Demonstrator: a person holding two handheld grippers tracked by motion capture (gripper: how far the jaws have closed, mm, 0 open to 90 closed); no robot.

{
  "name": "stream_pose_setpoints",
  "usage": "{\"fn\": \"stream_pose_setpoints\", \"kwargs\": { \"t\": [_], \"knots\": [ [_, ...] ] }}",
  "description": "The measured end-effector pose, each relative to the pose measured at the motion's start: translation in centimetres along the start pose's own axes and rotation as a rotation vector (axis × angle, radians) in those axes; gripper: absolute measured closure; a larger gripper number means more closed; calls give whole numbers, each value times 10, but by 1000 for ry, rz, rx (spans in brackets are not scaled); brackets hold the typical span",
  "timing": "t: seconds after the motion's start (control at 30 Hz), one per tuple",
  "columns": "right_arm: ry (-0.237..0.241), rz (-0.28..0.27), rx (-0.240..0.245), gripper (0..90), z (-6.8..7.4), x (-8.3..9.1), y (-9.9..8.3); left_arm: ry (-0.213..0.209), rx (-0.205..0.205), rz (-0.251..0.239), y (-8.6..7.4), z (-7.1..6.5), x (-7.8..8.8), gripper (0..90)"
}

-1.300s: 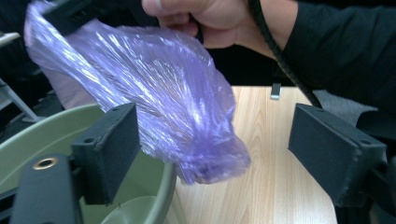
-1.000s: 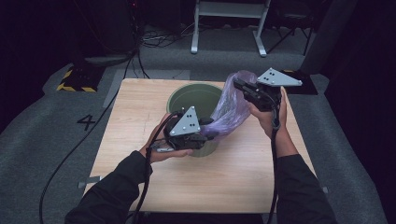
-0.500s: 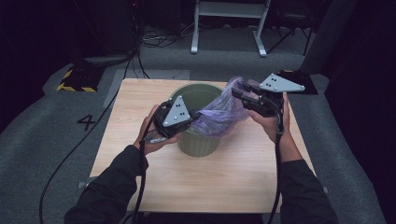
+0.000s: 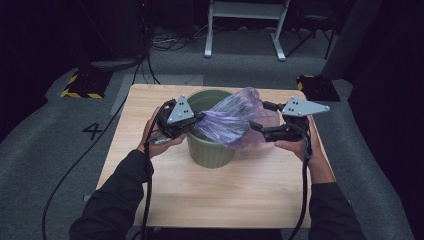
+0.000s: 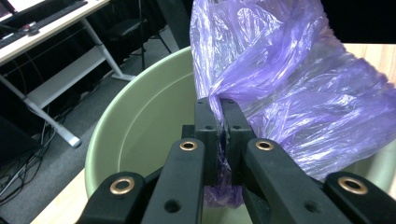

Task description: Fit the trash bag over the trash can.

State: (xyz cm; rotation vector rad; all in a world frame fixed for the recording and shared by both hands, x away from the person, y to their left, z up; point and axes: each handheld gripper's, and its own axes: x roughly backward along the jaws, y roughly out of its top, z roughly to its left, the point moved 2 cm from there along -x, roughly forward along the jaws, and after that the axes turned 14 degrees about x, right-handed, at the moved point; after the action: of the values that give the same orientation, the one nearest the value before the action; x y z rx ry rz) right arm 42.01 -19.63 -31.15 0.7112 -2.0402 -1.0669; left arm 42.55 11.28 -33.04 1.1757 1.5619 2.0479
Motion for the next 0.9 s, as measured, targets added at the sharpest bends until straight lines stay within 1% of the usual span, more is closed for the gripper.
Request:
{"fn": "stream_pose_setpoints", "kwargs": {
  "t": [0.07, 0.1, 0.17, 0.23, 0.27, 0.37, 0.4, 0.43, 0.47, 0.5, 0.53, 0.57, 0.6, 0.63, 0.67, 0.7, 0.73, 0.77, 0.83, 0.9],
  "knots": [
    [18, 13, 15, 215, 6, 2, -6, 6, 8, 0, -2, 2, 0, 870],
    [36, 16, 17, 208, 10, 4, -11, 2, 8, 0, -2, 3, 0, 867],
    [61, 18, 16, 203, 15, 6, -18, -3, 21, -7, -4, 5, 1, 867],
    [73, 23, 19, 177, 22, 7, -27, -7, 25, -9, -4, 6, 2, 863],
    [74, 26, 21, 180, 25, 6, -30, -8, 26, -12, -4, 6, 2, 862],
    [40, 55, 27, 176, 34, 1, -41, -8, 30, -12, -5, 7, 0, 856],
    [20, 56, 18, 181, 36, -1, -44, -8, 31, -10, -5, 7, -1, 855],
    [0, 64, -8, 182, 38, -4, -48, -9, 32, -11, -5, 7, -2, 855],
    [-13, 73, -16, 190, 39, -7, -51, -11, 38, -11, -5, 7, -3, 855],
    [-44, 81, -20, 207, 40, -10, -54, -14, 41, -11, -6, 8, -3, 855],
    [-69, 74, -23, 209, 41, -12, -57, -17, 46, -13, -6, 8, -4, 854],
    [-74, 62, -40, 216, 42, -15, -60, -20, 51, -12, -6, 9, -5, 854],
    [-78, 61, -48, 244, 43, -19, -63, -23, 55, -10, -7, 10, -5, 852],
    [-102, 72, -44, 277, 44, -21, -65, -26, 59, -9, -7, 10, -6, 849],
    [-128, 76, -38, 349, 44, -24, -67, -27, 61, -10, -7, 10, -6, 843],
    [-135, 72, -42, 418, 44, -25, -69, -30, 62, -12, -7, 10, -7, 843],
    [-138, 61, -46, 493, 43, -26, -71, -33, 61, -10, -7, 10, -8, 841],
    [-155, 50, -45, 557, 43, -27, -72, -34, 60, -9, -6, 10, -9, 837],
    [-167, 38, -52, 651, 41, -25, -73, -35, 60, -8, -6, 10, -10, 827],
    [-182, 11, -64, 744, 38, -22, -73, -39, 56, -6, -5, 9, -11, 822]
  ]
}}
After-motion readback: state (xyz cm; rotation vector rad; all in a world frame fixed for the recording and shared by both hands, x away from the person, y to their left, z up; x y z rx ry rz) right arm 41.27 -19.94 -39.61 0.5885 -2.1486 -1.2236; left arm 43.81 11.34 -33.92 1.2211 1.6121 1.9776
